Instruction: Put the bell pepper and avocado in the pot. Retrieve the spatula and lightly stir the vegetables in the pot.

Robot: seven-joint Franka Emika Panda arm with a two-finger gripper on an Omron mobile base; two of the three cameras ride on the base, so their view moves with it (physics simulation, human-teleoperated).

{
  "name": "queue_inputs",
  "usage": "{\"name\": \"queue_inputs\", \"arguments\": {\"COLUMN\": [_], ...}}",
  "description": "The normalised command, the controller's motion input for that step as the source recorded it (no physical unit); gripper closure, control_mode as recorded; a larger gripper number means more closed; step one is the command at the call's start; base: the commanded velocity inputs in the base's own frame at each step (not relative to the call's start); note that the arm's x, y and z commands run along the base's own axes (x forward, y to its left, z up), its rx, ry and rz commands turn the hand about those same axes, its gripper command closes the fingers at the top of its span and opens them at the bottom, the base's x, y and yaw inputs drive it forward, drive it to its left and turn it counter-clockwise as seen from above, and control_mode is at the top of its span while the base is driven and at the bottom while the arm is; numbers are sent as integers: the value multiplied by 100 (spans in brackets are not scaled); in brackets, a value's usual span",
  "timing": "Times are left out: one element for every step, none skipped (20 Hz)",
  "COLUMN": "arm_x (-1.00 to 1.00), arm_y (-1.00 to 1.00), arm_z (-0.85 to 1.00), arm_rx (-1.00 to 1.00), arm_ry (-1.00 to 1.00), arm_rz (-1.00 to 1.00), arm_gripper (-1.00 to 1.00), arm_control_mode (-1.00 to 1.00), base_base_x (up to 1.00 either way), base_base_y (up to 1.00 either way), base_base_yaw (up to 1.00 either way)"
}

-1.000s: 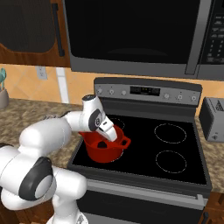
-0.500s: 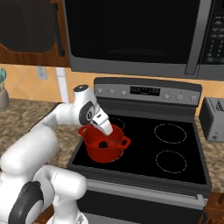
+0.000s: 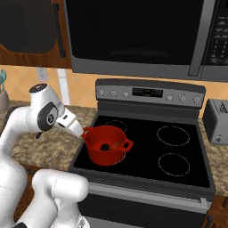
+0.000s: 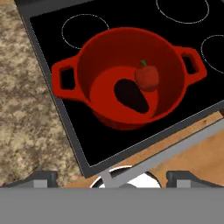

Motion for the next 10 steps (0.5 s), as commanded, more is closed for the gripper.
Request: {"name": "queue_inputs", "arguments": {"arm_x": [-51, -40, -30, -25, -19, -13, -5, 0, 0, 11], "arm_y": [100, 100, 100, 100, 100, 100, 100, 100, 94, 83], "arm_z": [34, 28, 20, 16, 13, 8, 2, 2, 1, 0], "arm_rx": [-5, -4, -3, -3, -3, -5, -4, 0, 0, 0], "arm_ry": [7, 8, 10, 9, 9, 8, 12, 17, 24, 25], "arm_rz": [20, 20, 19, 18, 17, 18, 23, 33, 39, 43], "arm_gripper": [-100, -100, -100, -100, -100, -100, -100, -100, -100, -100], "arm_control_mode": [-100, -100, -100, -100, -100, -100, -100, -100, -100, -100], "base_base_x": [0, 0, 0, 0, 0, 0, 0, 0, 0, 0], "base_base_y": [0, 0, 0, 0, 0, 0, 0, 0, 0, 0], "base_base_yaw": [0, 0, 0, 0, 0, 0, 0, 0, 0, 0]}}
